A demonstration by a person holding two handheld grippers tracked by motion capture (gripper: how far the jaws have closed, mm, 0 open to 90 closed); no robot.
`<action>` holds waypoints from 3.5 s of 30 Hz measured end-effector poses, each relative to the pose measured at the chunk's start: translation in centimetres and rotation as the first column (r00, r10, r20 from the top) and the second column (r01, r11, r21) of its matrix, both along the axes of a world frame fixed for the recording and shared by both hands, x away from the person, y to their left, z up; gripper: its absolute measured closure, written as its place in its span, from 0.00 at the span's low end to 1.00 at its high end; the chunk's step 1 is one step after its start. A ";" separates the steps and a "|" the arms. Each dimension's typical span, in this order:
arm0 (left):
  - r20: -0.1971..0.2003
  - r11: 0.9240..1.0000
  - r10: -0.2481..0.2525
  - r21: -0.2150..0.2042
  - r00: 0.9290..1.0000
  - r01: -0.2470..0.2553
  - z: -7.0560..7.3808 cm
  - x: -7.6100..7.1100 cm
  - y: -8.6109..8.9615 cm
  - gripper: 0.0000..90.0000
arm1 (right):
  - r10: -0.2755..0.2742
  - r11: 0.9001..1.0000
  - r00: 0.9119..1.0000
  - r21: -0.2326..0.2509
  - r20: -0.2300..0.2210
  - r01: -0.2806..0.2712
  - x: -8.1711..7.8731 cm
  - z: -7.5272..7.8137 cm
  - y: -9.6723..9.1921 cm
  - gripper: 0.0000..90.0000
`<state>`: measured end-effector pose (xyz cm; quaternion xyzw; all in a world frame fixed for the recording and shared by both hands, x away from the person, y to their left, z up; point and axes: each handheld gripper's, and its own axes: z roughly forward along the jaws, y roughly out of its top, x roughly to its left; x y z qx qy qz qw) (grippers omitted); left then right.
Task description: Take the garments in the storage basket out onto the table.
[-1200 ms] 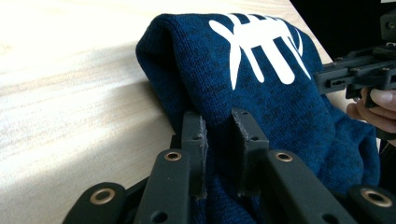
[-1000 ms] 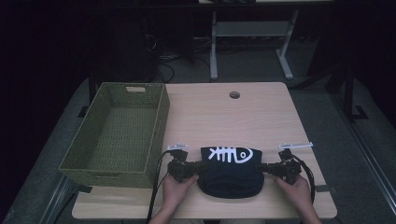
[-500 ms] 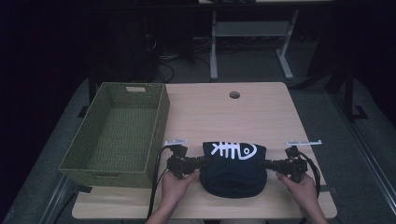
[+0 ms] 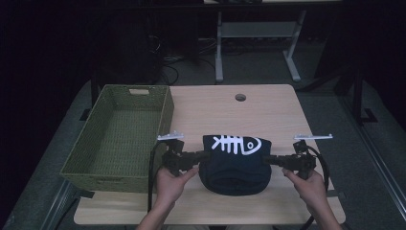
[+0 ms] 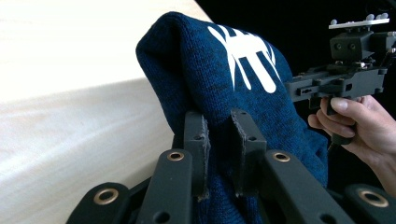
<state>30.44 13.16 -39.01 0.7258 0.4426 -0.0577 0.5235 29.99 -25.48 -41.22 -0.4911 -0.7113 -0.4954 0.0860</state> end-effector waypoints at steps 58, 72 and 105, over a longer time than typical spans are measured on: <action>0.030 0.982 0.190 -0.001 0.981 -0.190 8.7 2.3 16.8 0.87 | 0.166 0.977 0.983 0.120 0.077 -0.175 7.6 10.1 16.6 0.88; 0.041 0.967 0.253 0.031 0.967 -0.254 9.3 2.9 20.6 0.87 | 0.195 0.974 0.977 0.097 0.084 -0.203 9.4 11.1 21.2 0.88; -0.005 0.919 0.383 0.100 0.924 -0.381 7.1 4.1 29.1 0.87 | 0.248 0.963 0.969 0.105 0.015 -0.248 12.5 7.9 31.5 0.88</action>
